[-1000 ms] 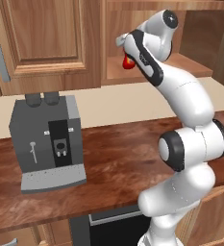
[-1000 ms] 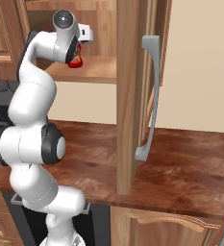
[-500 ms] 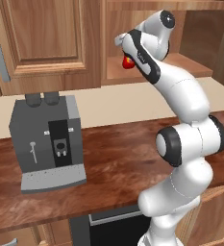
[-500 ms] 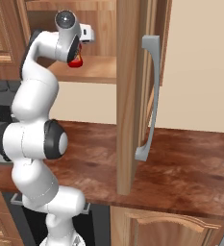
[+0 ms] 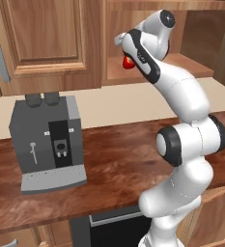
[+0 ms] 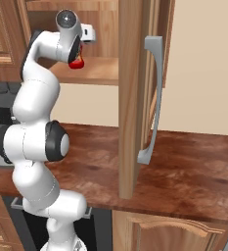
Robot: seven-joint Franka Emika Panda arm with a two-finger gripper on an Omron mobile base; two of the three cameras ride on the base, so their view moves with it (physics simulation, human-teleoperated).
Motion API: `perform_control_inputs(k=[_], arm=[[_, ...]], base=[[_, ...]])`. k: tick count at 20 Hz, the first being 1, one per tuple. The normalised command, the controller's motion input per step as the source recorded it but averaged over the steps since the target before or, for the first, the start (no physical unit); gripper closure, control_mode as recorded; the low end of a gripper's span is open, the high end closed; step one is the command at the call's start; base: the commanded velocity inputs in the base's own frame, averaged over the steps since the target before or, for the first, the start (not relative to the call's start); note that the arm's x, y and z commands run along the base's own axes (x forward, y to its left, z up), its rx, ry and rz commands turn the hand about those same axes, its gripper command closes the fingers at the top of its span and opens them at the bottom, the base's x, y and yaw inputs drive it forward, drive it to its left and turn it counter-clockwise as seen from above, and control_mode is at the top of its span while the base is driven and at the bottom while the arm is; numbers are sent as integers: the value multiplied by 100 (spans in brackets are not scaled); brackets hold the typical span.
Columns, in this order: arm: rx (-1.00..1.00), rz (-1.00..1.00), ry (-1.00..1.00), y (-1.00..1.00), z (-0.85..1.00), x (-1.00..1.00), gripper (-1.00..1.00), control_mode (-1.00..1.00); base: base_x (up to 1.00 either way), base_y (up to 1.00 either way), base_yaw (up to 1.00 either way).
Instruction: Move the ketchup and shaker from the cabinet to the dining counter.
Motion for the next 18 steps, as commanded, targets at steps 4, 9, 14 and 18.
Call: perform_control_inputs(k=[4,9,14,18], arm=[[0,0,-3,10,0,0,-100,-100],[0,0,-5,9,0,-2,100,-100],[0,0,-6,-1,-2,-21,100,-100],[0,0,-6,-7,-1,-32,100,-100]], base=[[0,0,0],[0,0,0],[0,0,0],[0,0,0]])
